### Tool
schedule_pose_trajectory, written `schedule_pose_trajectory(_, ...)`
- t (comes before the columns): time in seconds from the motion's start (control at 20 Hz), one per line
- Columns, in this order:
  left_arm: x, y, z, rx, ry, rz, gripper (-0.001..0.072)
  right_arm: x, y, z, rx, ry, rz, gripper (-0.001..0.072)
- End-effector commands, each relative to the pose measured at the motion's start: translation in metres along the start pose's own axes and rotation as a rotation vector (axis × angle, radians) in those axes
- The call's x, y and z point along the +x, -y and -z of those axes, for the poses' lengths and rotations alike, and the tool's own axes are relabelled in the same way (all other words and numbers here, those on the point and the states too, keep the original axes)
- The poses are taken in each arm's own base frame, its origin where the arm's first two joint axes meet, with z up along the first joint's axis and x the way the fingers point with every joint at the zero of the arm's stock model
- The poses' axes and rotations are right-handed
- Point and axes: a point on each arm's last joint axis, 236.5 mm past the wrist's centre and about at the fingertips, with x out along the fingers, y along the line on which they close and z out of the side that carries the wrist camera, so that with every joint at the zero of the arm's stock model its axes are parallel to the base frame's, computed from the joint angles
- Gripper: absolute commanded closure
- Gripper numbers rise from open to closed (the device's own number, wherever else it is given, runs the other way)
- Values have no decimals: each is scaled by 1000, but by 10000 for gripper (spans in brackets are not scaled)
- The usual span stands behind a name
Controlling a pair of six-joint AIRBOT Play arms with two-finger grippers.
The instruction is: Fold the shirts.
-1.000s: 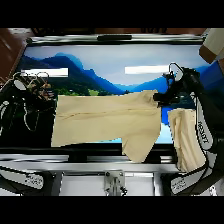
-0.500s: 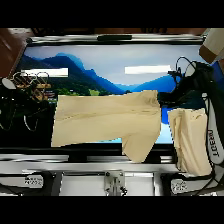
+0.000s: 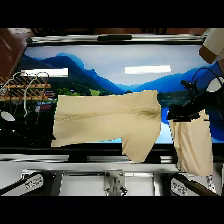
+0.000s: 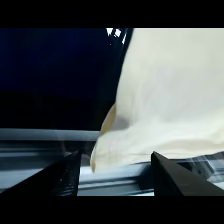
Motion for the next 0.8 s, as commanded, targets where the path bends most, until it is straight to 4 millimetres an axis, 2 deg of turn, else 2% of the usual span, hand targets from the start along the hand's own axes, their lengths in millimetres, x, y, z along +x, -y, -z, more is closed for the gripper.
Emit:
schedule_pose_trajectory(0.0, 13, 5, -6, -25, 66, 47, 207, 1, -4, 1, -6, 27, -22, 249)
schedule_pose_trajectory(0.15, 22, 13, -5, -47, 60, 84, 216, 1, -3, -1, -6, 31, -19, 249)
schedule_pose_trajectory(0.2, 24, 16, -6, -52, 63, 95, 340, 1, -2, -2, -6, 35, -12, 249)
schedule_pose_trajectory(0.25, 24, 17, -6, -54, 64, 99, 528, 1, -2, -1, 0, 34, -12, 249)
schedule_pose_trajectory(0.3, 24, 17, -6, -54, 63, 99, 679, 1, -2, 0, 20, 29, -14, 249)
schedule_pose_trajectory(0.35, 23, 17, -6, -57, 63, 100, 673, 4, -7, 5, 28, 8, -34, 249)
schedule_pose_trajectory(0.45, 23, 16, -6, -57, 64, 99, 674, 23, -15, 25, 21, -64, -74, 244)
schedule_pose_trajectory(0.6, 23, 16, -7, -52, 69, 98, 674, 79, -6, 67, 85, -152, -81, 243)
schedule_pose_trajectory(0.65, 22, 17, -7, -35, 74, 97, 674, 96, -5, 75, 114, -159, -92, 243)
schedule_pose_trajectory(0.75, 19, 18, -8, -24, 85, 96, 674, 120, -13, 76, 165, -121, -137, 243)
